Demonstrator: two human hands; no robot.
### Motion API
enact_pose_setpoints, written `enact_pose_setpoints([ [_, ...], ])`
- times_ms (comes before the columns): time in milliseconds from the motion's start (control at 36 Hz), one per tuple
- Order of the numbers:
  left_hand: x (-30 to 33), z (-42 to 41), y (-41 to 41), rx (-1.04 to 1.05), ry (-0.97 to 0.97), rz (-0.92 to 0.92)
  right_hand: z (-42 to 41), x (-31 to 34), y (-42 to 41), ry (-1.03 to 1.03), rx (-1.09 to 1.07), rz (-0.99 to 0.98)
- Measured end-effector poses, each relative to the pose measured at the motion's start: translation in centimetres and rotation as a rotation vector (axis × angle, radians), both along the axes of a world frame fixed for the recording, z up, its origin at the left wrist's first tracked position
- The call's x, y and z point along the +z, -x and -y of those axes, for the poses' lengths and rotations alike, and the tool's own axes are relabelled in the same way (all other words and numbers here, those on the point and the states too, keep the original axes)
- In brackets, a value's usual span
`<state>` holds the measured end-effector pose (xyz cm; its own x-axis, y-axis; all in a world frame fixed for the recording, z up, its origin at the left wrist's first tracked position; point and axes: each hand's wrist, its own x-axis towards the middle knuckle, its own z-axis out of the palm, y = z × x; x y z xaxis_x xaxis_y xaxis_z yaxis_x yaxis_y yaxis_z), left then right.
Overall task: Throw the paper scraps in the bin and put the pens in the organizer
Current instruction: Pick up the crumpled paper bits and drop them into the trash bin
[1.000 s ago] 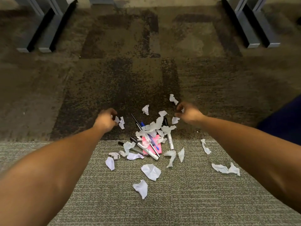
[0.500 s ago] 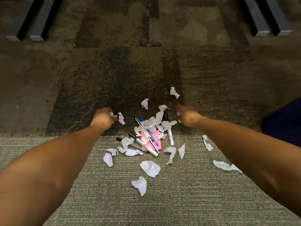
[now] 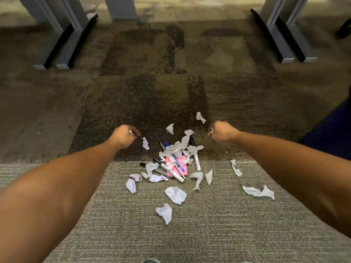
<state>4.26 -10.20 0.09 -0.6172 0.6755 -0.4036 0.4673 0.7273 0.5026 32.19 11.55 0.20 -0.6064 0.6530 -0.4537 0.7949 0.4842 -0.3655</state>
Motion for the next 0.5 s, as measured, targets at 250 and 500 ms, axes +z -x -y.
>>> enact_pose_setpoints([
  [250,1.4,2.9,-0.5,-0.011,0.02,0.116,1.5,2.4,0.3,0.026,0.122,-0.045],
  [500,-0.8,5.2,-0.4,-0.116,0.291,0.205,2.2,1.6,2.4,0.02,0.178,-0.08],
])
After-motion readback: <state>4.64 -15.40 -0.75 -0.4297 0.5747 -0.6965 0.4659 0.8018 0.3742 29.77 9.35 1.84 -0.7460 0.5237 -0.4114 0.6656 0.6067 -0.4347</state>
